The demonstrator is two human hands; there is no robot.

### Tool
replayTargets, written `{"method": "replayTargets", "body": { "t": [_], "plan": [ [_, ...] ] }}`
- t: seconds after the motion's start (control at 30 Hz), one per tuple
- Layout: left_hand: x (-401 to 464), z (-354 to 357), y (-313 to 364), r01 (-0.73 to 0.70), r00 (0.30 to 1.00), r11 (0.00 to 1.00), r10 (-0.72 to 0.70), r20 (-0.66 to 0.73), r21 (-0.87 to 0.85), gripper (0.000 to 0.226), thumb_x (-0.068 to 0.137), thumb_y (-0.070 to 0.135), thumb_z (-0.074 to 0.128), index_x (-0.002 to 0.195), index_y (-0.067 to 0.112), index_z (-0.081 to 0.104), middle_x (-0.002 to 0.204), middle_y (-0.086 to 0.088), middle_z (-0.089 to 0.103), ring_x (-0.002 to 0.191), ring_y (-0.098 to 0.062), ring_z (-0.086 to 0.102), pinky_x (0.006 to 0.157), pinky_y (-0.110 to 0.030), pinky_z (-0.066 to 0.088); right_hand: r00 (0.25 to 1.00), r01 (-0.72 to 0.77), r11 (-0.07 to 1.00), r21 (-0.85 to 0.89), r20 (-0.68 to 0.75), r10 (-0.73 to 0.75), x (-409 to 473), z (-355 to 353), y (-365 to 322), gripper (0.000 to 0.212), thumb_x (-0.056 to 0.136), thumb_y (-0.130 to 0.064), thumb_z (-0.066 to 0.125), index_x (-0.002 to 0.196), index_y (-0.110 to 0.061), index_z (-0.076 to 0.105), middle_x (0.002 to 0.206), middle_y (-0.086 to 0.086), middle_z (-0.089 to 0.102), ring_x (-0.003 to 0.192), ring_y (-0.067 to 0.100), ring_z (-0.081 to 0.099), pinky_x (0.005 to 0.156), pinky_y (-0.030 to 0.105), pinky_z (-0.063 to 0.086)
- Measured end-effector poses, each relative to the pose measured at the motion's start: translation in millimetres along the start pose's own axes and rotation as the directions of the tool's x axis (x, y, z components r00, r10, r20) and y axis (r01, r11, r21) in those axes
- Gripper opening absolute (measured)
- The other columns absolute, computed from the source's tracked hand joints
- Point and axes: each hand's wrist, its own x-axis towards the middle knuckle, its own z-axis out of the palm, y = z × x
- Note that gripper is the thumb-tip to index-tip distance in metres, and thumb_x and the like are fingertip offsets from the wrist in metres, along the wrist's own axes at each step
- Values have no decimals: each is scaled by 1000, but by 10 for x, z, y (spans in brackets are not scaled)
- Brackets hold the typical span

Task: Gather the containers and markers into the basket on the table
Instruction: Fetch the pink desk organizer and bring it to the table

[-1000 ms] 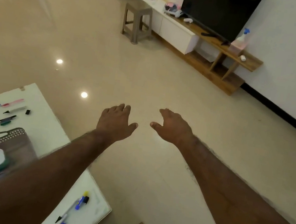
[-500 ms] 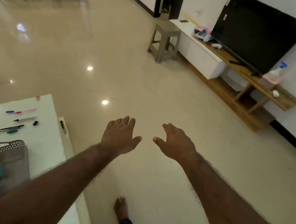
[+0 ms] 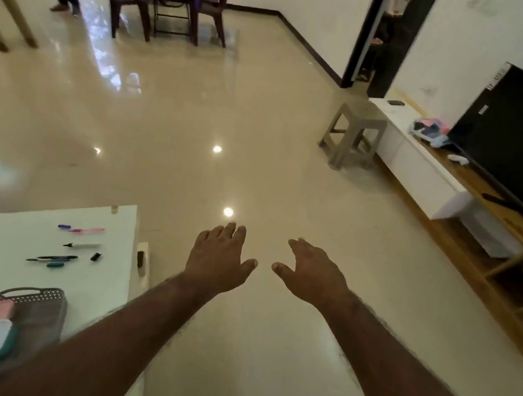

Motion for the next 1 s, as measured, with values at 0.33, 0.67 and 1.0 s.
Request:
{"method": "replayTargets", "body": {
  "t": [0.33, 0.67, 1.0],
  "plan": [
    [780, -95, -552, 274, 961, 962, -274, -31, -18, 78, 94, 62, 39, 155, 18, 18, 163, -7, 21, 149, -26, 22, 119, -44, 19, 963, 262, 963, -58, 79, -257, 1445, -248, -299, 72, 95, -58, 46, 153, -22, 25, 163, 1, 21, 147, 23, 25, 114, 44, 34],
    [1321, -212, -755, 546, 832, 836, -549, -79, -52, 78, 92, 63, 41, 154, 19, 22, 162, -7, 22, 148, -25, 24, 119, -42, 20, 837, 537, 840, -85, 177, -517, 2604, -507, -584, 72, 95, -57, 48, 153, -21, 26, 163, 2, 22, 148, 22, 24, 114, 41, 31],
    [1195, -162, -1448, 779, 614, 616, -787, -54, -118, 80, 93, 64, 38, 155, 17, 20, 163, -8, 21, 148, -26, 23, 119, -44, 19, 622, 773, 627, -91, 298, -724, 3196, -390, -1663, 72, 95, -55, 51, 153, -19, 29, 162, 4, 24, 147, 24, 26, 115, 42, 32]
  ]
}}
